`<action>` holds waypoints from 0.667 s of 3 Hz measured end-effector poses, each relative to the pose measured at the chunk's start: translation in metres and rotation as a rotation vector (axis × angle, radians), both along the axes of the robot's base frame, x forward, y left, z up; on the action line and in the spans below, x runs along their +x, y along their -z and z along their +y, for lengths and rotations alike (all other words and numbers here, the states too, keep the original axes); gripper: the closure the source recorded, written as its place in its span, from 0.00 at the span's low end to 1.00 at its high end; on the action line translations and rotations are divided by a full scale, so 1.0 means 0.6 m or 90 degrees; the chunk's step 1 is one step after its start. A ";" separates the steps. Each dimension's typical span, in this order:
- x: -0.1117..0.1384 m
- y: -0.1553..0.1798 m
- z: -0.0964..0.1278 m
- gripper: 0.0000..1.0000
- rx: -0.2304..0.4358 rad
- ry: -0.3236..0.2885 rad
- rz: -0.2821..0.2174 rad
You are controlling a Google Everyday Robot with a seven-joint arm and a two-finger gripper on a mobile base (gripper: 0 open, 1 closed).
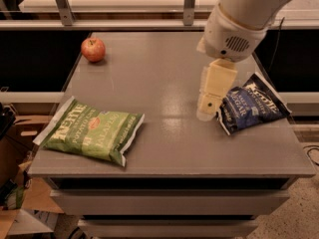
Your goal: Pick green jalapeno chip bag
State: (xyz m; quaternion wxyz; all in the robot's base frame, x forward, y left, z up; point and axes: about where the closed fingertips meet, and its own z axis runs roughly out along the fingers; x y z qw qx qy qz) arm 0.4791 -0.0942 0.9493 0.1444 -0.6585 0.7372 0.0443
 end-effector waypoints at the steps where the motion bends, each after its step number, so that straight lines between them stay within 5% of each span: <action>1: 0.010 0.025 0.083 0.00 0.037 -0.042 0.030; 2: 0.010 0.027 0.089 0.00 0.040 -0.046 0.032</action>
Offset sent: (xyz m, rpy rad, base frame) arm 0.0052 0.0423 -0.0128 0.0491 0.0402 0.0562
